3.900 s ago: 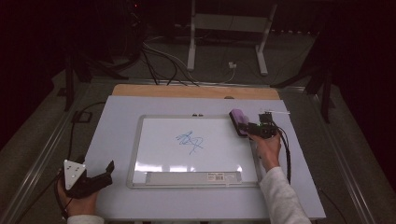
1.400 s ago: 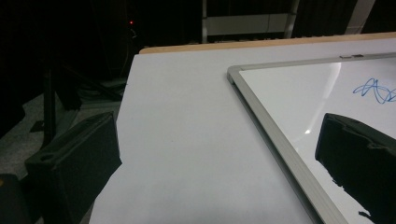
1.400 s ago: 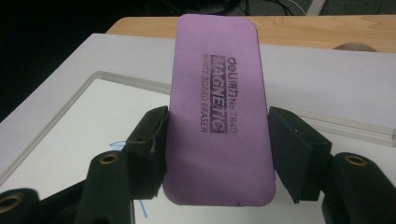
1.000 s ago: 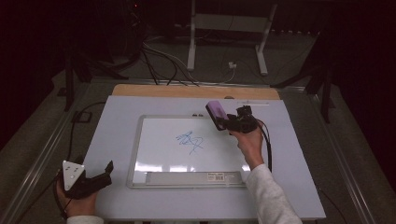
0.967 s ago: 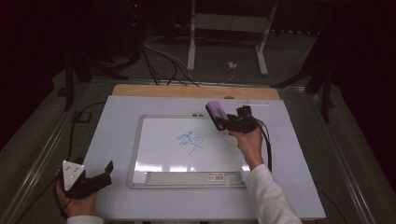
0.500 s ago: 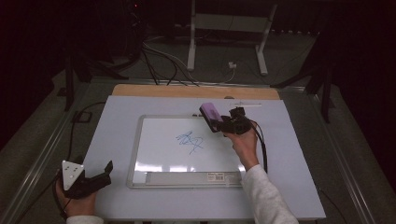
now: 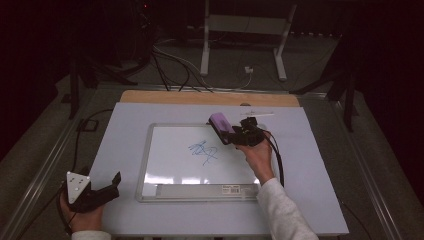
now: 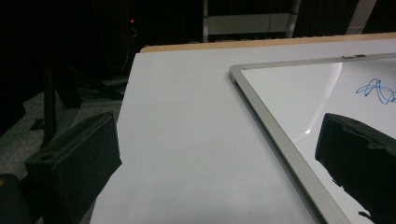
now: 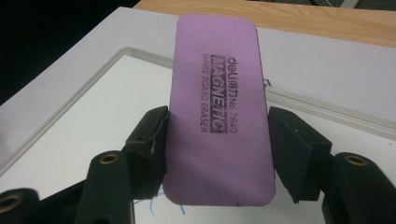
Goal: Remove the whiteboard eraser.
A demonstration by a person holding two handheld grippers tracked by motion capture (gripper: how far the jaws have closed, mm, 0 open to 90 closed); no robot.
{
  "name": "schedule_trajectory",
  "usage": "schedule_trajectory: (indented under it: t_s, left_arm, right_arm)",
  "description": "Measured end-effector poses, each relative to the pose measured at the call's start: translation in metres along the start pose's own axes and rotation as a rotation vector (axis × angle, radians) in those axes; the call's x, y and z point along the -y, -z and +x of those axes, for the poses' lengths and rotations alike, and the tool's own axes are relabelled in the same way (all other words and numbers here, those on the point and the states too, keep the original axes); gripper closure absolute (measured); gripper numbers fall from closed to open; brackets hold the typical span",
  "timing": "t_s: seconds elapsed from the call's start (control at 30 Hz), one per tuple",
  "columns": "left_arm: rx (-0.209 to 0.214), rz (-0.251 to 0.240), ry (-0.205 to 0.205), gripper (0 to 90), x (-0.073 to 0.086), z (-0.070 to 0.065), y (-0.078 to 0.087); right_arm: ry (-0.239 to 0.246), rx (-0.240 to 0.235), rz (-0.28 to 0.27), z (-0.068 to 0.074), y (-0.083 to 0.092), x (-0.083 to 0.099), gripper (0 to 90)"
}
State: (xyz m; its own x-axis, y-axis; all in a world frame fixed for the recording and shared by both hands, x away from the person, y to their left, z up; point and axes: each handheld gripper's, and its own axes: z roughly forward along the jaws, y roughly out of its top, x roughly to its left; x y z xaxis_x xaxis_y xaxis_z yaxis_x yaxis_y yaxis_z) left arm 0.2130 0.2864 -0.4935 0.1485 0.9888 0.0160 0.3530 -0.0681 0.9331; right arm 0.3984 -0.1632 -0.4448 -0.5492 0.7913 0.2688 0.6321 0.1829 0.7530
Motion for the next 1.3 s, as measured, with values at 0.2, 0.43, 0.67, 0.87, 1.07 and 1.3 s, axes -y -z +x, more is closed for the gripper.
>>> schedule_trajectory:
  t_s: [0.2, 0.43, 0.67, 0.87, 1.07, 1.3]
  left_arm:
    - [0.0, -0.001, 0.002, 0.8, 0.0, 0.001, 0.001]
    - [0.003, -0.001, -0.002, 0.8, 0.0, 0.0, 0.0]
    - [0.0, -0.005, -0.003, 0.8, -0.001, 0.0, 0.001]
    - [0.002, -0.002, -0.004, 0.8, -0.001, 0.0, 0.0]
    - [0.001, -0.002, -0.003, 0.8, -0.001, 0.0, 0.0]
    - [0.002, -0.003, -0.004, 0.8, -0.001, 0.0, 0.0]
  right_arm:
    - [0.011, -0.003, 0.008, 0.003, -0.003, 0.001, 41.2]
    - [0.044, -0.01, 0.027, 0.013, -0.01, 0.005, 41.2]
    - [0.063, -0.016, 0.038, 0.02, -0.013, 0.008, 41.2]
    - [0.087, -0.021, 0.047, 0.025, -0.015, 0.01, 41.2]
    - [0.096, -0.025, 0.056, 0.029, -0.018, 0.012, 41.2]
    - [0.114, -0.031, 0.071, 0.033, -0.021, 0.016, 41.2]
